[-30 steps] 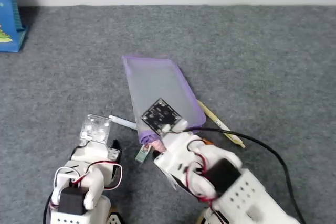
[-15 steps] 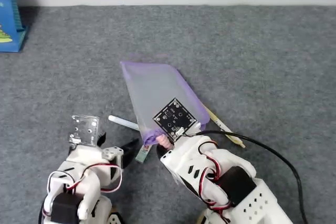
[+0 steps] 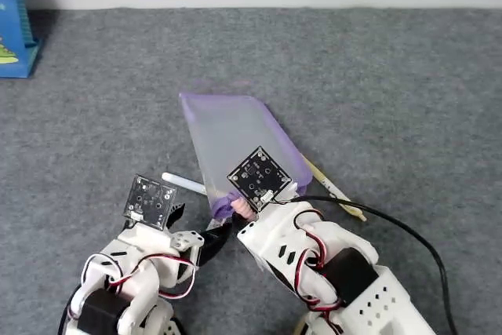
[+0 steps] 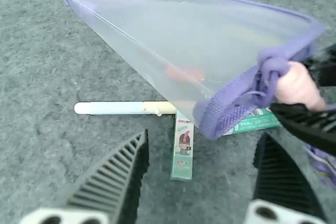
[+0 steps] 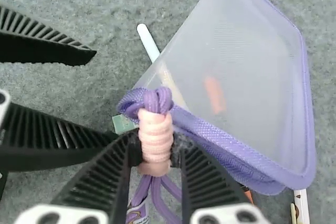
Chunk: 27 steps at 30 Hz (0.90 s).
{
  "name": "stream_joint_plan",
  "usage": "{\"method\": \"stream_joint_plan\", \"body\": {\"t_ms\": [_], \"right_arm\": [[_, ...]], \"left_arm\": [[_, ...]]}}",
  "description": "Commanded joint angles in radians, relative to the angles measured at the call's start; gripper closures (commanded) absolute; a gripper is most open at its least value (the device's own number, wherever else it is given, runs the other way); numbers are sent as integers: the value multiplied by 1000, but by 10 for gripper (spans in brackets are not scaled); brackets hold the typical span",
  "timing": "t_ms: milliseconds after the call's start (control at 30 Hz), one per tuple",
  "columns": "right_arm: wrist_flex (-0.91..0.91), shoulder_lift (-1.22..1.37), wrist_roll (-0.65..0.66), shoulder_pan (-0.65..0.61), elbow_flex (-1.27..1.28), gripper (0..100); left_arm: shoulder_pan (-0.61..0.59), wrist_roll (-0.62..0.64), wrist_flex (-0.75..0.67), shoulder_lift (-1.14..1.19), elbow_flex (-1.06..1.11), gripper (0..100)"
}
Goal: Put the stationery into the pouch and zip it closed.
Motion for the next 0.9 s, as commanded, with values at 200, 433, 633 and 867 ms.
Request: {"method": "stream_joint_plan", "body": {"t_ms": [200,433,633,867], "right_arm": [[12,-28,8,4,-15,991],[24,-28,8,4,-17,991],[93,-30,9,-33,-51,991],[114,-30,9,-56,-55,991]], "left_arm": [[-106,9,-175,-12,87,687],[-106,8,-209,-12,147,687],[-106,12,-207,-12,166,688],[-101,12,-226,-12,171,836]]}}
